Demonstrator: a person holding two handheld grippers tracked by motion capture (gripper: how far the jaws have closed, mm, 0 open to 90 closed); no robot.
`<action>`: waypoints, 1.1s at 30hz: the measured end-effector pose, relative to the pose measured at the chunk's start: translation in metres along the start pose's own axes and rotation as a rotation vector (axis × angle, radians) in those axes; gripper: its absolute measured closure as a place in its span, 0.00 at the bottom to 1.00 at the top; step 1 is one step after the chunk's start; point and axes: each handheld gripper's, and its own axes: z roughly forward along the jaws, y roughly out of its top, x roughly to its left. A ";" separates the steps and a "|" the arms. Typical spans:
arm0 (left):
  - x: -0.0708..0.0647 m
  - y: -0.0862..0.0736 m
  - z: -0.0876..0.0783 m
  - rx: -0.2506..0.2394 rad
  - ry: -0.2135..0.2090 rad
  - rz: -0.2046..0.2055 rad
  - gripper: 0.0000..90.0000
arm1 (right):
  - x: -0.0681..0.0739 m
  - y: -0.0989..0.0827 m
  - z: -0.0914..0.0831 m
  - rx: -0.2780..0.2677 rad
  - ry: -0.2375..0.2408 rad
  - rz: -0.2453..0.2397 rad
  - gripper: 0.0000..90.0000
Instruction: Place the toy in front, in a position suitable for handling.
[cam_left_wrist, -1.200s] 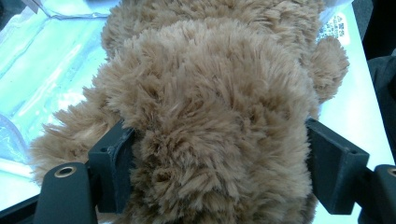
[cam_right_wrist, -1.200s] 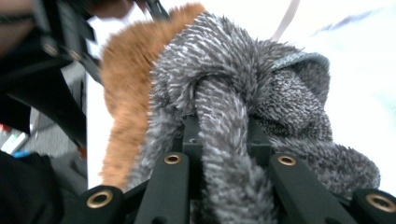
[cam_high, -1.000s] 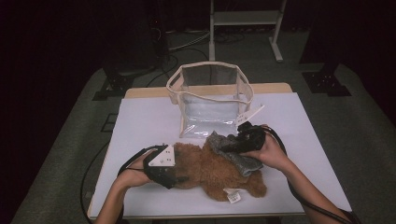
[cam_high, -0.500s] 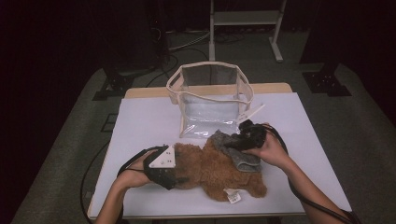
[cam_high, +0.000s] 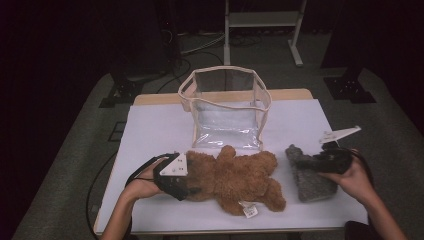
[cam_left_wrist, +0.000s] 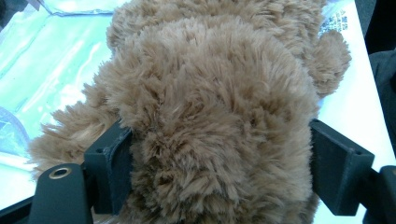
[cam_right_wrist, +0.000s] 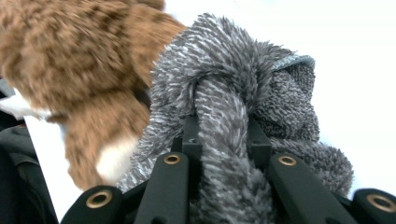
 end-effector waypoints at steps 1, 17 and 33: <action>0.001 0.001 0.000 -0.001 0.000 -0.004 0.21 | -0.004 -0.006 -0.007 -0.005 -0.017 0.013 0.83; 0.012 0.007 0.000 0.005 0.002 -0.021 0.11 | -0.002 -0.017 -0.017 -0.118 -0.054 0.002 0.43; 0.014 0.013 -0.001 0.001 -0.005 -0.007 0.10 | 0.012 0.002 -0.025 -0.194 0.011 -0.053 0.41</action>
